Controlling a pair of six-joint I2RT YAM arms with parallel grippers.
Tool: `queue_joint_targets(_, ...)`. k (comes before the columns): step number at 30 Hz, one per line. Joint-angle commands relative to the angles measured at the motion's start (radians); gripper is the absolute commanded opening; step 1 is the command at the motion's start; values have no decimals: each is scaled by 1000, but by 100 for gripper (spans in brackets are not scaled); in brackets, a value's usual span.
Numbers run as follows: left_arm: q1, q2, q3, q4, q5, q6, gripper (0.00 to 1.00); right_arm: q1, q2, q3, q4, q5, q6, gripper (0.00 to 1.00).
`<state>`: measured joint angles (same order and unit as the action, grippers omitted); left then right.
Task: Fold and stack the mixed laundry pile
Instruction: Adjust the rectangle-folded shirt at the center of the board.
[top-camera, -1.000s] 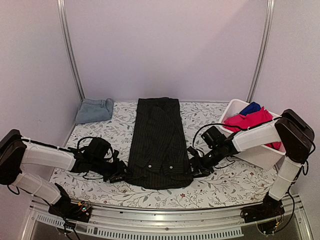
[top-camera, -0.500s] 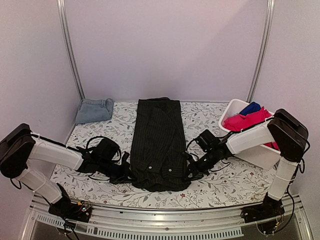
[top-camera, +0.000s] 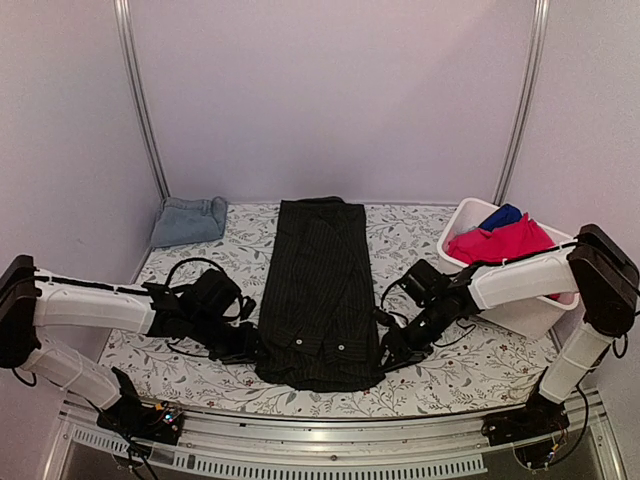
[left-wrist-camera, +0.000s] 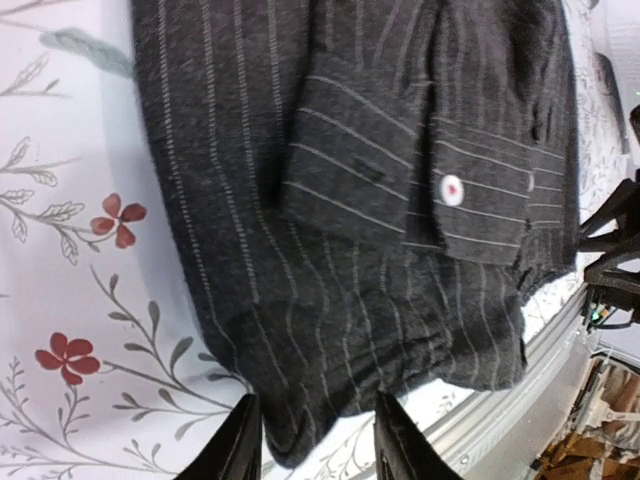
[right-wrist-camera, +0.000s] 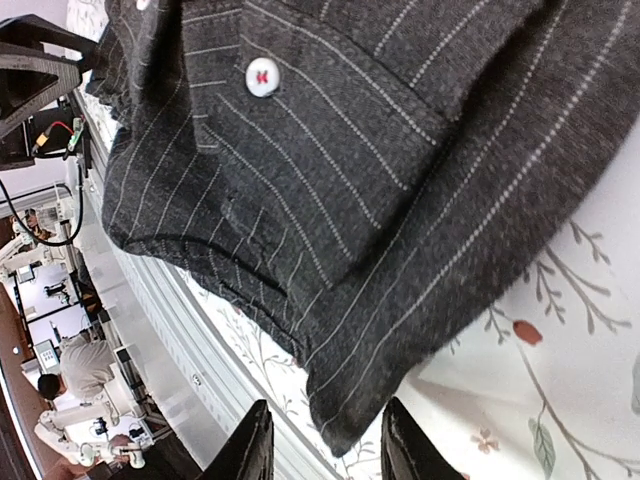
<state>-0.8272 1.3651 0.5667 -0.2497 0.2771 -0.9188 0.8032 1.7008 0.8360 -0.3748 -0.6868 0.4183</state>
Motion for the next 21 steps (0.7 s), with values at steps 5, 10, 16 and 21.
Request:
queue_joint_targets(5,-123,63,186,-150,-85,150,35,2,-131,86,-118,73,-14,36)
queue_joint_targets(10,-189,229,314,-183,-131,171,35,5,-71,159,-86,4,-22,35)
queue_joint_targets(16,-220,348,407,-273,-196,175,36,7,21,162,-78,-10,-23,33)
queue_joint_targets(21,-245,384,446,-329,-231,186,33,7,23,113,-59,-13,-22,33)
